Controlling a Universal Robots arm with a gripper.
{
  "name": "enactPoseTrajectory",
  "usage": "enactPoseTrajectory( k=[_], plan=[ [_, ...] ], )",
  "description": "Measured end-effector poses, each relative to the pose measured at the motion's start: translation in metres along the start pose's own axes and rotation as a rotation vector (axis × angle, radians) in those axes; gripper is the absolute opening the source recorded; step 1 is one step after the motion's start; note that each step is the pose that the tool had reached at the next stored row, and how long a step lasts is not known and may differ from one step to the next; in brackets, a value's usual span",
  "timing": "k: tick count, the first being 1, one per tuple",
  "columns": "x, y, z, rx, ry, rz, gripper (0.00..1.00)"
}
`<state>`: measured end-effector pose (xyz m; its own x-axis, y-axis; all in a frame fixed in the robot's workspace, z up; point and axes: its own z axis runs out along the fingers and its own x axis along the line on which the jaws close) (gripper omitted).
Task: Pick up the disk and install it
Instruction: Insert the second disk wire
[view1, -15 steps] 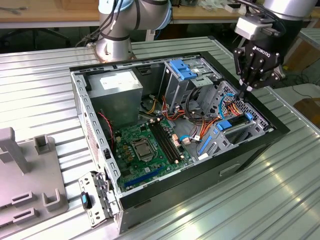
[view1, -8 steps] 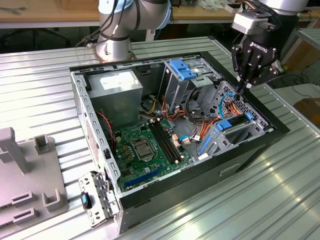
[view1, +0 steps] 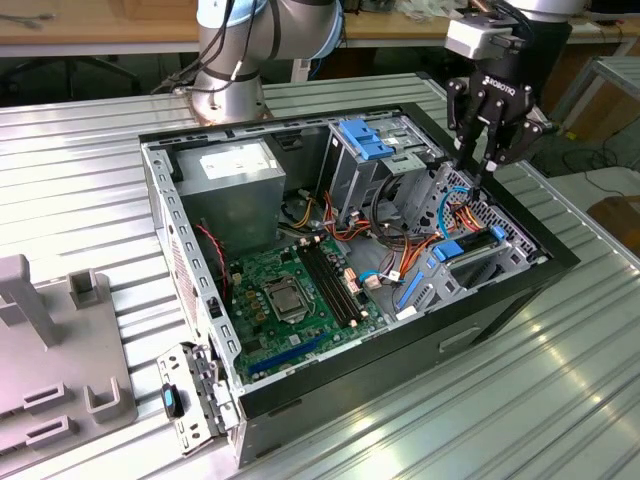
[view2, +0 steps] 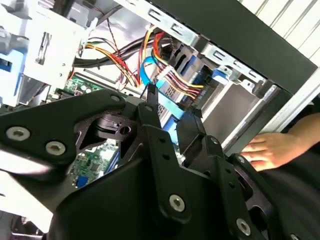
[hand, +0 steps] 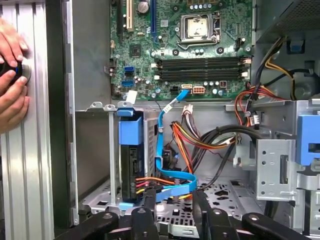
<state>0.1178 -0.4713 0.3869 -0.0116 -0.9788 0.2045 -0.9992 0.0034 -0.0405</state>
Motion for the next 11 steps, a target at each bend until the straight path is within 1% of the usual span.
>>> enactPoseTrajectory(
  k=[1,2,3,7,8,9,10,11],
  plan=[
    [-0.0015,-0.0003,0.0003,0.0,0.0084,0.0,0.42],
    [-0.002,-0.0013,0.0017,0.0,0.0212,-0.001,0.42],
    [-0.0022,-0.0017,0.0024,-0.0004,0.0323,-0.001,0.42],
    [-0.0031,-0.0022,0.006,-0.0017,0.0631,-0.003,0.42],
    [-0.0035,-0.0022,0.0073,-0.002,0.069,-0.003,0.42],
    [-0.0039,-0.0022,0.0085,-0.0022,0.0726,-0.003,0.42],
    [-0.0045,-0.0021,0.0103,-0.0026,0.0781,-0.004,0.42],
    [-0.0048,-0.0021,0.0111,-0.003,0.0811,-0.004,0.42]
  ],
)
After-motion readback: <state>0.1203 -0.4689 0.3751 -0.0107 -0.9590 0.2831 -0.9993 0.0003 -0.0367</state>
